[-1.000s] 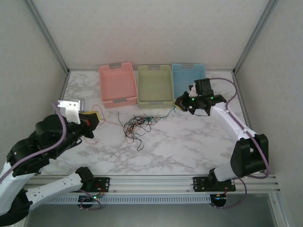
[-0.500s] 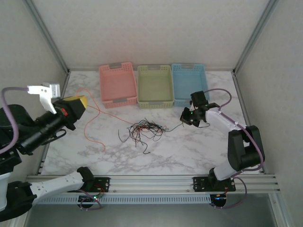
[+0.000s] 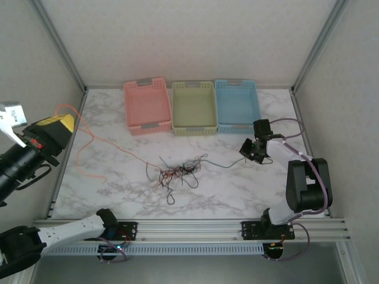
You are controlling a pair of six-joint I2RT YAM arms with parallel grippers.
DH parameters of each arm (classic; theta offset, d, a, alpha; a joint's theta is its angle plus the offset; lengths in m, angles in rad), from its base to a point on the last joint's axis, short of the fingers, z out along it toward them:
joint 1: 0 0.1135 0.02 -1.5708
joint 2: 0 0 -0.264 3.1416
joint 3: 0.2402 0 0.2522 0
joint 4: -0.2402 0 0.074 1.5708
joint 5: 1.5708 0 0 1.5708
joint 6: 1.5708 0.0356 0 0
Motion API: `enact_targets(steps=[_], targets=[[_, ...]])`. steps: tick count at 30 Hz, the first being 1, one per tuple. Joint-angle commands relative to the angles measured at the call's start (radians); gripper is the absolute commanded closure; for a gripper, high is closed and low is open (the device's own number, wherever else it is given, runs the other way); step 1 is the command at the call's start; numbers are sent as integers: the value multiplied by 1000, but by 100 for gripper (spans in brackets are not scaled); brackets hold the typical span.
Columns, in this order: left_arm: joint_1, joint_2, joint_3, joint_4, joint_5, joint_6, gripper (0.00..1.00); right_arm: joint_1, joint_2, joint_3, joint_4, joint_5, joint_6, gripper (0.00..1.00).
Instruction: Untangle the cables
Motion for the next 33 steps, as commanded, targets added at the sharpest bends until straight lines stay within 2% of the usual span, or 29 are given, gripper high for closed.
enact_targets(steps=[1, 5, 11, 13, 16, 18, 24, 28, 33], targets=[[-6, -9, 9, -27, -64, 36, 100, -52, -60, -21, 7, -12, -26, 100], [-6, -17, -33, -21, -77, 39, 100, -85, -93, -15, -6, -50, -37, 100], [-6, -17, -59, -10, -115, 48, 100, -105, -135, 26, -59, -38, -65, 100], [-6, -8, -35, -19, -135, 49, 100, -120, -138, 30, -69, -26, -84, 100], [-6, 35, 65, -82, -241, 47, 100, -161, -154, 38, -98, 91, -131, 100], [-6, 58, 129, -96, -275, 65, 100, -184, -157, 28, -82, 56, -119, 100], [-6, 100, 179, -56, -190, 111, 100, -183, -135, 6, -23, -120, -107, 100], [-6, 128, 174, -42, -185, 117, 100, -183, -171, 0, -28, -124, -116, 100], [-6, 159, 98, -6, -125, 122, 100, -162, -207, 17, -32, -219, -106, 100]])
